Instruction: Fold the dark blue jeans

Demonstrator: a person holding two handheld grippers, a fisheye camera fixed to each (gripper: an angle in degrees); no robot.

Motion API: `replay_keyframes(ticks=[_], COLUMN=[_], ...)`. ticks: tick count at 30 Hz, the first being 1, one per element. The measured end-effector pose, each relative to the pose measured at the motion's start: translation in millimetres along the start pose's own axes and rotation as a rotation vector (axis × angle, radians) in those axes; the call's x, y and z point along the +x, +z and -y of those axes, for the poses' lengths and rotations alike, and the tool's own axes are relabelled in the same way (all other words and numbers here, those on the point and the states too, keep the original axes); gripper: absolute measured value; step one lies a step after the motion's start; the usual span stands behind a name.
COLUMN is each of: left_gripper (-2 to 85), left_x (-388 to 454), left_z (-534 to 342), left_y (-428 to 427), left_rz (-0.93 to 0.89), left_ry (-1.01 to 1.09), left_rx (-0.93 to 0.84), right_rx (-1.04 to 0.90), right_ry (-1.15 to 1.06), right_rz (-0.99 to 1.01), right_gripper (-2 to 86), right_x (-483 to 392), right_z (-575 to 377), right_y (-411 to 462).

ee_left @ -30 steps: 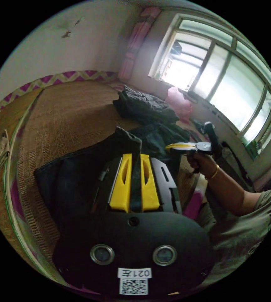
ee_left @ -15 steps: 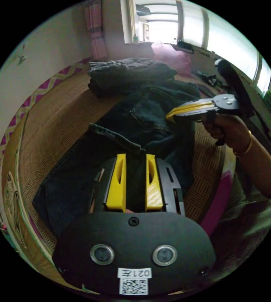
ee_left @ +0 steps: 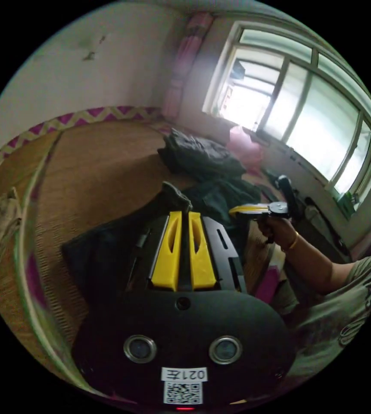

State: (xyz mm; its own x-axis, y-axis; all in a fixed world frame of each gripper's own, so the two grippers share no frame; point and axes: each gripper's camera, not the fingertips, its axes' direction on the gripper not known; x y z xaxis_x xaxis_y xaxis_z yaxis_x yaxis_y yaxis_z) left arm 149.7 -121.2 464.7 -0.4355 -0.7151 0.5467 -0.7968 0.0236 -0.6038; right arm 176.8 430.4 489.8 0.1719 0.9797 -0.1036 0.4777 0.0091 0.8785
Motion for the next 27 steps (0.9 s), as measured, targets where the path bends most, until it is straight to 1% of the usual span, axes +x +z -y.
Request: replay_keyframes(ticks=[1, 3, 4, 5, 6, 7, 9, 10, 11, 12, 14, 16, 19, 21, 23, 25, 27], left_gripper=[-0.3, -0.6, -0.6, -0.7, -0.7, -0.7, -0.7, -0.7, -0.7, -0.7, -0.8, -0.8, -0.8, -0.7, -0.6, -0.3, -0.1], left_x=[-12, -69, -84, -115, -148, -165, -231, -247, -279, -311, -340, -354, -374, -395, -411, -423, -423], left_z=[-5, -35, -44, -64, -87, -100, -158, -174, -205, -235, -272, -290, -294, -294, -295, -298, -300], left_y=[-21, -107, -128, -168, -206, -224, -283, -294, -308, -308, -298, -294, -307, -311, -307, -307, -325], left_rz=[0.030, 0.157, 0.198, 0.272, 0.343, 0.375, 0.478, 0.502, 0.497, 0.432, 0.428, 0.438, 0.408, 0.408, 0.418, 0.401, 0.340], left_ry=[-0.007, -0.058, -0.076, -0.118, -0.180, -0.219, -0.393, -0.444, -0.535, -0.624, -0.687, -0.682, -0.669, -0.670, -0.669, -0.668, -0.661], left_rx=[0.021, 0.104, 0.117, 0.135, 0.151, 0.159, 0.191, 0.195, 0.177, 0.117, 0.072, 0.068, 0.140, 0.137, 0.093, 0.065, 0.148], right_rx=[0.000, 0.000, 0.001, 0.001, 0.001, 0.001, 0.001, 0.001, 0.001, 0.000, -0.001, -0.002, -0.004, 0.068, 0.168, 0.200, 0.149], right_ry=[0.000, 0.000, 0.000, 0.000, 0.000, 0.000, 0.000, 0.000, -0.001, -0.003, -0.007, -0.009, 0.001, -0.040, -0.080, -0.145, -0.273], right_rz=[0.000, -0.001, -0.001, 0.000, 0.000, -0.001, -0.004, -0.005, -0.009, -0.011, -0.014, -0.010, 0.030, 0.171, 0.254, 0.220, 0.124], right_gripper=[2.3, 2.5, 2.5, 2.5, 2.6, 2.6, 2.9, 2.9, 2.9, 2.9, 2.6, 1.9, 0.3, 0.1, 1.4, 5.4, 6.5], right_x=[0, -2, -3, -4, -5, -6, -8, -9, -11, -12, -16, -18, -20, -24, -29, -37, -44], right_z=[1, 6, 7, 9, 12, 13, 18, 19, 21, 24, 28, 31, 39, 47, 56, 74, 106], right_y=[0, 1, 2, 2, 3, 3, 4, 4, 5, 6, 6, 7, 4, -11, -26, -33, -27])
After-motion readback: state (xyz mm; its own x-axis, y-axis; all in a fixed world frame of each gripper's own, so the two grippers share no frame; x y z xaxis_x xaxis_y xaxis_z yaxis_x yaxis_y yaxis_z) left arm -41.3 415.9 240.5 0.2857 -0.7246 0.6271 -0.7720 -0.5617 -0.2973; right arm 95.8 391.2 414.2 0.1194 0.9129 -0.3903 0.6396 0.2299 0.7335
